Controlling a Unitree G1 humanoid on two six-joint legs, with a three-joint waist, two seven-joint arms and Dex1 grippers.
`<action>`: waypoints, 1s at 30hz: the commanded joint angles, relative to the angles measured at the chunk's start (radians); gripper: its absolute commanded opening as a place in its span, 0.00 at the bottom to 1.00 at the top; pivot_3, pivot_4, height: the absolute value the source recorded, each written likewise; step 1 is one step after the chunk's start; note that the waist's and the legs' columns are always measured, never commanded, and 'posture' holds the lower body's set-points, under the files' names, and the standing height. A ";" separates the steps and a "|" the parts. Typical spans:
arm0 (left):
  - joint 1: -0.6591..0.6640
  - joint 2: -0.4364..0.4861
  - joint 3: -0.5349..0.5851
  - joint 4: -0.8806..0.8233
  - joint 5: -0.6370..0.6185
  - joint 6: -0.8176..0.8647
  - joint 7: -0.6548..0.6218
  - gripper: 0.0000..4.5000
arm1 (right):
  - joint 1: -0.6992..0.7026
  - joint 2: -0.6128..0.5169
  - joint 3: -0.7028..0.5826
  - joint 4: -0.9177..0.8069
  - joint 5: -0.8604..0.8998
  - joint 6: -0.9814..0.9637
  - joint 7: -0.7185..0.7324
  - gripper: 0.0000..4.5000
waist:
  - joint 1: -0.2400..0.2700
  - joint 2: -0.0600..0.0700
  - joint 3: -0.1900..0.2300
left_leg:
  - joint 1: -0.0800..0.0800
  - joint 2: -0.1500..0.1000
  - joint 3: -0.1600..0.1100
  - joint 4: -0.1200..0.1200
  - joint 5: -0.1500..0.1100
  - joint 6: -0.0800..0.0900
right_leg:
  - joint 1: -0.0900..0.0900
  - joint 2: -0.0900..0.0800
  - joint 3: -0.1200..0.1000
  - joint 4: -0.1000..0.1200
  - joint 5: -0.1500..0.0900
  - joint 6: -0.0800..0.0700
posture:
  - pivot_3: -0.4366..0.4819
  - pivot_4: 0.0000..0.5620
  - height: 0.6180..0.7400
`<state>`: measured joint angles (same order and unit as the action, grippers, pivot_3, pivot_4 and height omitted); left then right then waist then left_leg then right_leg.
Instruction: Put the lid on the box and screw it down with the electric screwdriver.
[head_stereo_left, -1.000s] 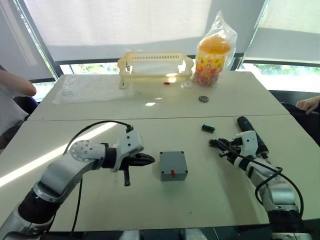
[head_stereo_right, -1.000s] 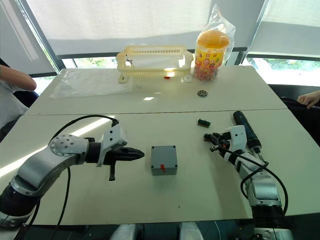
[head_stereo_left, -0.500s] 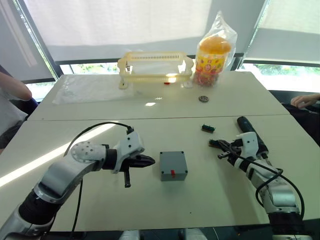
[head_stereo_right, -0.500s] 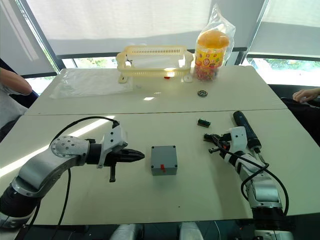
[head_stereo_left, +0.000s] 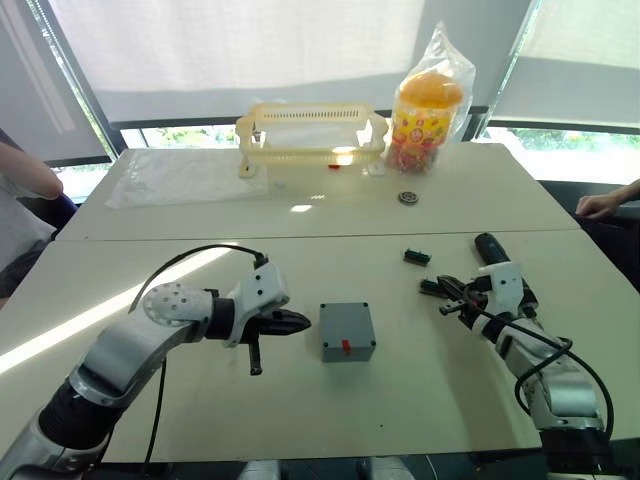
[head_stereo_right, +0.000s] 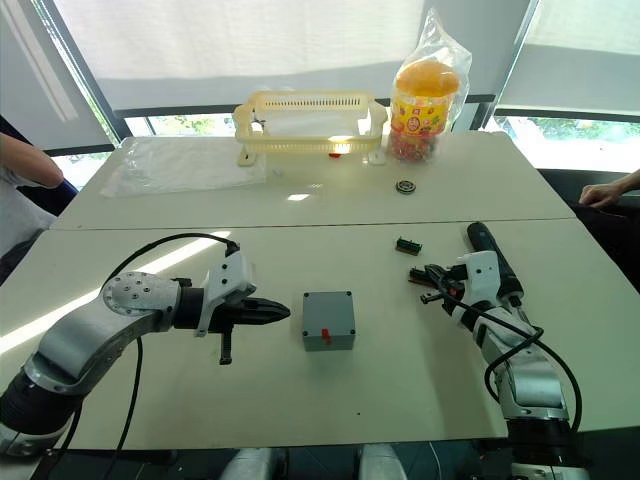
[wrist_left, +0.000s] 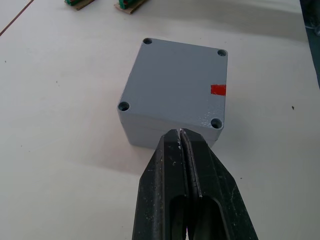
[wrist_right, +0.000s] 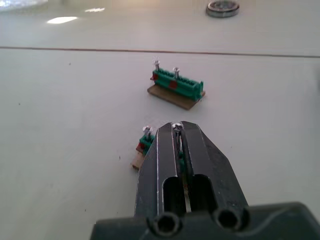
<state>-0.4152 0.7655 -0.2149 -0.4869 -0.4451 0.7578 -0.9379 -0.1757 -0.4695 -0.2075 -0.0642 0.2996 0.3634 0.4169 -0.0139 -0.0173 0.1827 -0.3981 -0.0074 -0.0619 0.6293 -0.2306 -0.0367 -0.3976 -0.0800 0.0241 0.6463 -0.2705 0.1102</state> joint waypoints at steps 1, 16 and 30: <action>-0.019 0.006 0.017 -0.009 -0.008 -0.013 -0.016 0.00 | 0.002 -0.001 -0.042 -0.083 0.024 0.010 -0.016 0.00 | 0.000 0.000 0.000 | 0.000 0.000 0.000 0.000 0.000 0.000 | 0.000 0.000 0.000 0.000 0.000 0.000 | 0.48 0.27 1.00; -0.043 0.114 0.108 0.072 -0.051 -0.049 -0.164 0.00 | 0.034 -0.067 0.106 -0.499 0.237 0.253 0.120 0.00 | -0.001 0.003 0.003 | -0.001 0.001 0.000 -0.001 0.000 0.000 | -0.001 0.001 0.000 0.000 -0.001 -0.001 | 0.48 0.27 1.00; -0.009 0.115 0.118 0.044 -0.046 -0.050 -0.124 0.00 | 0.043 -0.063 0.242 -0.395 0.140 0.165 0.200 0.00 | 0.001 0.003 0.004 | -0.007 0.001 0.000 0.000 0.000 0.000 | -0.006 0.001 0.000 -0.003 0.000 -0.001 | 0.48 0.27 1.00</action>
<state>-0.4266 0.8732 -0.1318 -0.4134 -0.4834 0.7144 -1.0659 -0.1260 -0.5304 0.0362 -0.4496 0.4448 0.5526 0.6089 -0.0133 -0.0146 0.1862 -0.4051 -0.0064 -0.0620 0.6298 -0.2306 -0.0366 -0.4035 -0.0794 0.0237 0.6436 -0.2709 0.1094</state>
